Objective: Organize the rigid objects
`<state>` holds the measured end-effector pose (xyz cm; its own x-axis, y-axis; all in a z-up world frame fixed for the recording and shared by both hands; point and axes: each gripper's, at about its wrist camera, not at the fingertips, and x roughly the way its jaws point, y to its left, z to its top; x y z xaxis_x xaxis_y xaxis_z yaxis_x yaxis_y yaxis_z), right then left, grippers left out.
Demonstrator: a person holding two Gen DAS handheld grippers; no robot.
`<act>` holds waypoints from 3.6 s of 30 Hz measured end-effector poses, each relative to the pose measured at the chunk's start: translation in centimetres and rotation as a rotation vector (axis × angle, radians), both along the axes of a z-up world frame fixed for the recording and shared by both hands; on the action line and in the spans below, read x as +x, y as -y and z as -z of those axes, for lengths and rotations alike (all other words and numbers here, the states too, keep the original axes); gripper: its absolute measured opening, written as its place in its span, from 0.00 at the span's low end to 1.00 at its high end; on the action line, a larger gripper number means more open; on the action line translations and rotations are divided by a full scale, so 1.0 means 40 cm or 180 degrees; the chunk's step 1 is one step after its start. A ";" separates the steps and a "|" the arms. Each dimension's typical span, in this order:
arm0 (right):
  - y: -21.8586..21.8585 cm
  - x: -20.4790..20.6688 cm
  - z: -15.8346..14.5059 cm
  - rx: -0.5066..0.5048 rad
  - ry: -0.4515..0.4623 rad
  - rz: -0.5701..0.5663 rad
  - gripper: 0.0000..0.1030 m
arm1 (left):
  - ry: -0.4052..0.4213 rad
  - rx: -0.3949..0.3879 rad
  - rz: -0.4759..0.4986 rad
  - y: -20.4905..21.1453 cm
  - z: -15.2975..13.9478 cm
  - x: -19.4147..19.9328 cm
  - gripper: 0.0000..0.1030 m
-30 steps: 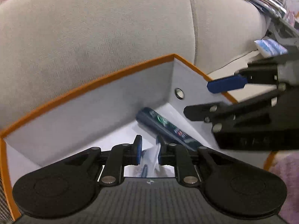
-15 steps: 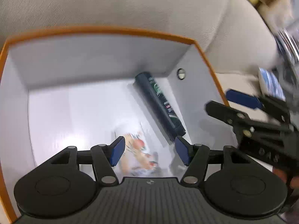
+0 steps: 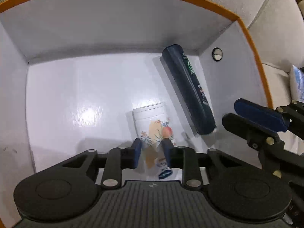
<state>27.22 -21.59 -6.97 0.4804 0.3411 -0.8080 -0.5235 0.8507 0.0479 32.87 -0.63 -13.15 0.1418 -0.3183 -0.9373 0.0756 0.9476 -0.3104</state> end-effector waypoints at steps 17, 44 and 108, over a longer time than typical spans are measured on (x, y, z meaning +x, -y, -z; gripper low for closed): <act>-0.068 0.083 0.079 -0.0577 -0.0077 -0.0497 0.13 | 0.0237 -0.0142 -0.0449 0.009 0.007 0.089 0.18; -0.197 0.157 0.197 -0.1723 0.0081 -0.0120 0.16 | 0.0332 -0.0434 -0.0261 -0.035 0.021 0.117 0.17; 0.134 -0.527 -0.003 0.0741 0.0114 0.1362 0.46 | 0.1060 -0.0016 0.0100 -0.040 -0.155 -0.469 0.12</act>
<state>6.16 -26.94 -6.85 0.6432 0.2766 -0.7140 -0.1340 0.9587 0.2507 14.10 0.99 -6.96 0.4302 -0.3318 -0.8396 0.2028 0.9418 -0.2683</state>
